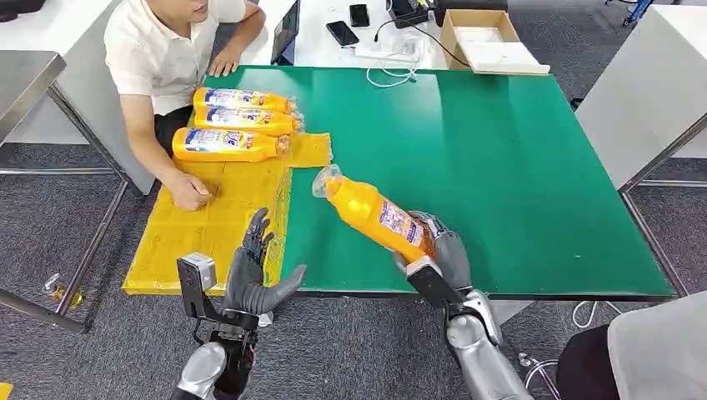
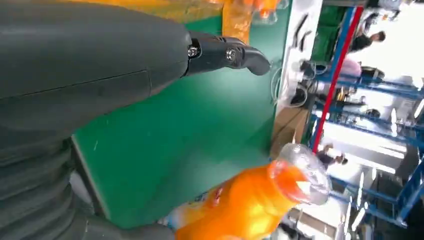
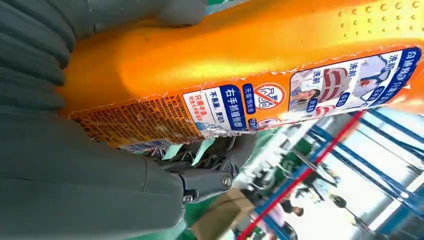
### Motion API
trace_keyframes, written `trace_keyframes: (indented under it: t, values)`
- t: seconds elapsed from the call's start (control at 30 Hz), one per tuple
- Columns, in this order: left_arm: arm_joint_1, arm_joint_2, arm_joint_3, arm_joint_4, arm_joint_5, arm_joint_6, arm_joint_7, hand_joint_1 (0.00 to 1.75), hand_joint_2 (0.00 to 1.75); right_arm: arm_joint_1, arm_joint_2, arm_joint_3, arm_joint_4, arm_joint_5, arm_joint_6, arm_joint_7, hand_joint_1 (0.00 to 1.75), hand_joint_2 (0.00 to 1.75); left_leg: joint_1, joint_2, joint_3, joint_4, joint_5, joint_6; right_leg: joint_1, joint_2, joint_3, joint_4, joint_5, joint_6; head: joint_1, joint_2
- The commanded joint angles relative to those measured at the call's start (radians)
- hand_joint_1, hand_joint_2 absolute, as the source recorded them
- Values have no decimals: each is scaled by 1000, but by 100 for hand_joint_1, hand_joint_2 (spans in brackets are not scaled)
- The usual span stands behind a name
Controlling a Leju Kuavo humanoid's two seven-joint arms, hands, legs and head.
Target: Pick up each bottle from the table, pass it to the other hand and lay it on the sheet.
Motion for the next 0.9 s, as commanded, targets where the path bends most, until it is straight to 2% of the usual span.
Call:
trace_keyframes:
  t: [0.03, 0.07, 0.13, 0.2, 0.37, 0.5, 0.9]
  values:
    - [6, 70, -65, -10, 76, -165, 35, 0, 175, -21, 29, 131, -67, -45, 87, -20, 175, 175, 0, 3, 1, 0, -1, -1, 0, 3, 0, 0, 0, -1, 0, 0]
    - [5, 58, -64, 1, 100, -179, 44, 0, 175, -26, 57, 160, -71, -50, 106, -26, 175, 175, 0, 5, 4, -1, -2, -2, 0, 4, 2, 1, -1, -2, 0, 0]
    - [3, 55, -63, 6, 100, -179, 44, 0, 175, -25, 59, 171, -72, -50, 107, -22, 175, 175, 0, 7, 4, -1, -2, -2, 0, 5, 2, 1, -1, -3, 0, 0]
    - [5, 50, -57, 4, 118, -192, 40, 0, 175, -25, 56, 179, -74, -60, 120, -20, 175, 175, 0, 3, 1, -1, -1, -1, 0, 2, 0, 0, 0, -2, 0, 0]
    - [1, 15, -40, -12, 185, -246, 31, 0, 175, -48, 96, 310, -59, -46, 186, -21, 175, 175, 0, 5, 3, 0, -2, -1, 0, 4, 1, 1, -1, -2, 1, 0]
    - [-27, 28, -37, 18, 216, -283, 28, 0, 175, -59, 109, 408, -27, -50, 213, -30, 175, 175, 1, 5, 3, -1, -1, -2, 1, 3, 2, 1, -1, -3, 0, 0]
    - [-51, 8, -34, 19, 274, -287, 24, 0, 175, -71, 143, 486, 53, -108, 224, -67, 175, 175, 1, 3, 4, 0, -2, -1, 1, 2, 2, 0, -1, -3, 1, 0]
